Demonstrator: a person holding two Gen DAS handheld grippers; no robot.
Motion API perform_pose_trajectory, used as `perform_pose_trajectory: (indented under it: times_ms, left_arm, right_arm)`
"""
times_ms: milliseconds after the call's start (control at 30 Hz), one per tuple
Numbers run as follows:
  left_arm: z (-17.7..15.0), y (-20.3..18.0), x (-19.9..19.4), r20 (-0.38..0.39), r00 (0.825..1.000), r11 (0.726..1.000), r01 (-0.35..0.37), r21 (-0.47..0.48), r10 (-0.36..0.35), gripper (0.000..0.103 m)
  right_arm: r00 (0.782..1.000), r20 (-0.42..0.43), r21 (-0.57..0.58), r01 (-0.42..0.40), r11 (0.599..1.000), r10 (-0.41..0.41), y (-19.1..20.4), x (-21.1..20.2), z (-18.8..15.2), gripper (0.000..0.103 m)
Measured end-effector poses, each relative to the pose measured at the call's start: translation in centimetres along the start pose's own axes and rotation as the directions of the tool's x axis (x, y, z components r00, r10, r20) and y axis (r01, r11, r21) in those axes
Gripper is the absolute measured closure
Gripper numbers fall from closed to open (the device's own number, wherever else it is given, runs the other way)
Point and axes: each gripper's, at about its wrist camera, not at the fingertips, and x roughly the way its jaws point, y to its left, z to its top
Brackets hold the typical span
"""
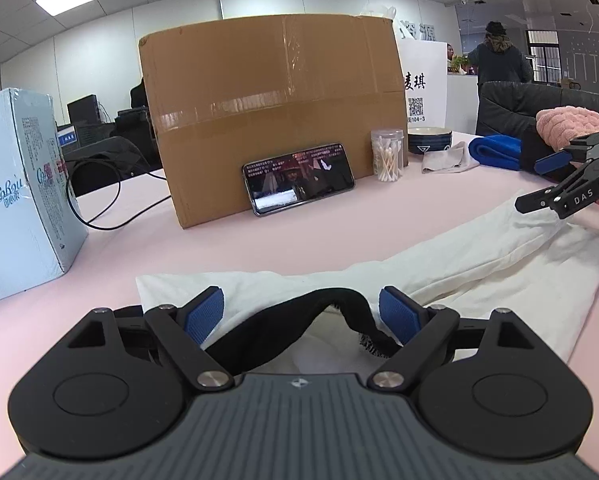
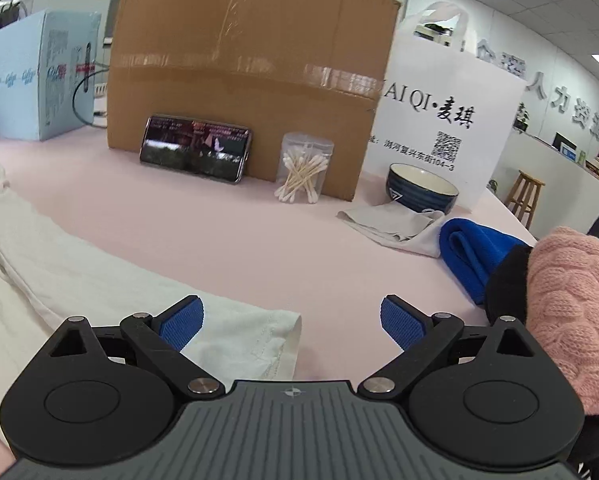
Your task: Fold clothes
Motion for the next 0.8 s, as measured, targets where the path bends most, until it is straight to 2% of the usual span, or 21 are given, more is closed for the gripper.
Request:
perform_pose_trajectory:
  times_ms: [100,167,300,433,600,733,800]
  left_arm:
    - [-0.1,-0.4,-1.5,0.057,0.997,0.998,-0.055,0.022,0.053,0.019]
    - [-0.3,-1.0,-2.6,0.094,0.993,0.996,-0.079,0.039,0.075,0.019]
    - [-0.6,-2.5,-4.6,0.151,0.986,0.996,-0.073,0.048,0.065,0.019]
    - [-0.4,-4.7,-5.8,0.189,0.982,0.997,-0.025,0.079,0.010,0.019]
    - [0.1,-7.9,-5.8,0.176,0.983,0.989,0.031,0.144,-0.056,0.019]
    - [0.6,-10.8,-5.5,0.160,0.980,0.978,0.083,0.193,-0.115,0.019]
    - [0.9,-12.5,-5.3,0.149,0.976,0.967,0.123,0.224,-0.159,0.019]
  right_arm:
    - [0.999,0.043,0.156,0.004,0.988,-0.010,-1.0,-1.7,-0.8,0.004]
    - [0.999,0.054,0.213,-0.002,0.977,-0.009,-1.3,-2.4,-1.3,0.004]
    - [0.997,0.074,0.260,0.004,0.965,-0.024,-1.7,-3.9,-2.0,0.004]
    - [0.997,0.068,0.282,-0.001,0.959,-0.019,-2.2,-5.2,-2.5,0.003]
    - [0.995,0.089,0.356,-0.070,0.932,0.041,-3.2,-7.9,-4.2,0.003]
    - [0.991,0.106,0.367,-0.115,0.923,0.081,-3.9,-9.0,-5.1,0.000]
    - [0.984,0.121,0.384,-0.169,0.908,0.132,-4.7,-9.0,-5.3,0.000]
